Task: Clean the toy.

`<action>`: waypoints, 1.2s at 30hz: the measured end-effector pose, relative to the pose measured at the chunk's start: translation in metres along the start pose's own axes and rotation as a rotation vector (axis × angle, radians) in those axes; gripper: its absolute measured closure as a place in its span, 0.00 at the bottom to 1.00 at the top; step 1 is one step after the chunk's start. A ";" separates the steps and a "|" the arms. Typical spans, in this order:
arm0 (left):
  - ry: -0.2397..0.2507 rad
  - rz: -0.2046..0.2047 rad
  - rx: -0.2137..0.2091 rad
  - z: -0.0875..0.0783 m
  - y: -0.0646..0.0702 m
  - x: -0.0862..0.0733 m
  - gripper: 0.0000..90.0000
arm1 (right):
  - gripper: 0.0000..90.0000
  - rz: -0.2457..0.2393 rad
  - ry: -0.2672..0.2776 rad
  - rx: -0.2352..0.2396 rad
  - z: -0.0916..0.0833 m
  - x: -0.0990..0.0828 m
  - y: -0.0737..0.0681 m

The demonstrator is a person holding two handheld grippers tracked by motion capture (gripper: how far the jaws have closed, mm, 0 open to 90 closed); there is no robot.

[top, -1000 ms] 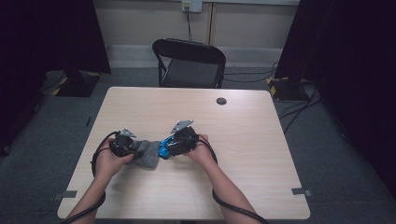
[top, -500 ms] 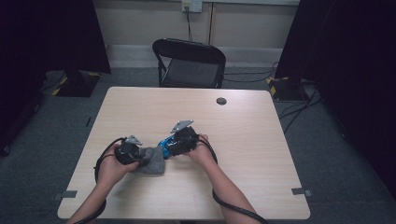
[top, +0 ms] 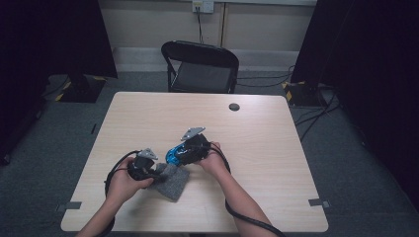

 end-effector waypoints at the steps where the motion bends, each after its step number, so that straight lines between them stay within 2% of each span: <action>1: 0.004 0.002 -0.004 -0.002 0.001 0.001 0.82 | 0.23 0.001 -0.003 -0.001 0.000 0.000 0.000; 4: 0.028 -0.017 0.015 -0.012 -0.005 0.001 0.82 | 0.23 0.003 -0.003 -0.001 0.000 0.000 0.000; 7: 0.050 -0.042 0.047 -0.023 -0.017 -0.003 0.82 | 0.23 0.002 -0.002 -0.001 0.000 0.000 0.000; 9: 0.070 -0.073 0.068 -0.031 -0.026 -0.006 0.81 | 0.23 0.001 -0.001 -0.001 0.000 0.000 0.000; 10: 0.070 -0.073 0.068 -0.031 -0.026 -0.006 0.81 | 0.23 -0.002 0.000 0.000 0.000 0.000 0.000; 11: 0.093 -0.104 0.102 -0.037 -0.038 -0.009 0.81 | 0.23 -0.002 0.000 0.000 0.000 0.000 0.000; 12: 0.093 -0.104 0.102 -0.037 -0.038 -0.009 0.81 | 0.23 -0.002 -0.004 0.000 0.000 0.000 0.000; 13: 0.107 -0.137 0.143 -0.042 -0.050 -0.014 0.81 | 0.23 -0.002 -0.004 0.000 0.000 0.000 0.000; 15: 0.117 -0.165 0.169 -0.045 -0.060 -0.018 0.81 | 0.23 -0.002 -0.004 0.000 0.000 0.000 0.000; 16: 0.114 -0.168 0.185 -0.046 -0.065 -0.021 0.80 | 0.23 -0.002 -0.006 0.001 0.000 0.000 0.000; 20: 0.103 -0.181 0.200 -0.046 -0.074 -0.027 0.78 | 0.23 -0.001 -0.006 0.002 0.000 0.000 0.000; 22: 0.132 -0.154 0.227 -0.048 -0.082 -0.028 0.70 | 0.23 0.000 -0.008 0.001 0.000 0.000 -0.001; 23: 0.145 -0.131 0.236 -0.049 -0.084 -0.027 0.62 | 0.23 -0.001 -0.010 0.001 0.000 0.000 0.000; 26: 0.163 -0.056 0.224 -0.056 -0.083 -0.022 0.57 | 0.23 -0.001 -0.010 0.001 0.000 0.000 0.000; 27: 0.166 -0.019 0.220 -0.058 -0.082 -0.020 0.53 | 0.23 0.000 -0.008 0.001 0.000 0.000 0.000; 28: 0.166 -0.019 0.220 -0.058 -0.082 -0.020 0.50 | 0.23 0.000 -0.008 0.001 0.000 0.000 0.000; 29: 0.165 0.015 0.220 -0.058 -0.082 -0.019 0.50 | 0.23 0.000 -0.007 0.001 0.000 0.000 0.000; 30: 0.162 0.041 0.218 -0.058 -0.081 -0.018 0.46 | 0.23 0.000 -0.007 0.001 0.000 0.000 -0.001; 32: 0.151 0.062 0.195 -0.054 -0.079 -0.018 0.40 | 0.23 -0.001 -0.011 0.001 0.000 0.000 -0.001; 33: 0.117 0.088 0.177 -0.047 -0.076 -0.022 0.39 | 0.23 -0.001 -0.012 0.001 0.000 0.000 -0.001; 34: 0.117 0.088 0.177 -0.047 -0.076 -0.022 0.39 | 0.23 -0.001 -0.012 0.001 0.000 0.000 -0.001; 35: 0.094 0.090 0.156 -0.041 -0.075 -0.025 0.39 | 0.23 0.002 -0.010 0.000 0.000 0.000 -0.001; 36: 0.086 0.107 0.154 -0.038 -0.075 -0.027 0.38 | 0.23 0.001 -0.010 0.000 0.000 0.000 -0.001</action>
Point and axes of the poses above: each handheld gripper's, and its own axes: z roughly forward along the jaws, x roughly out of its top, y roughly to its right, the point moved 8 cm from there along z, roughly forward along the jaws, and after that the axes turned 3 degrees about z, right-handed, at the moved point
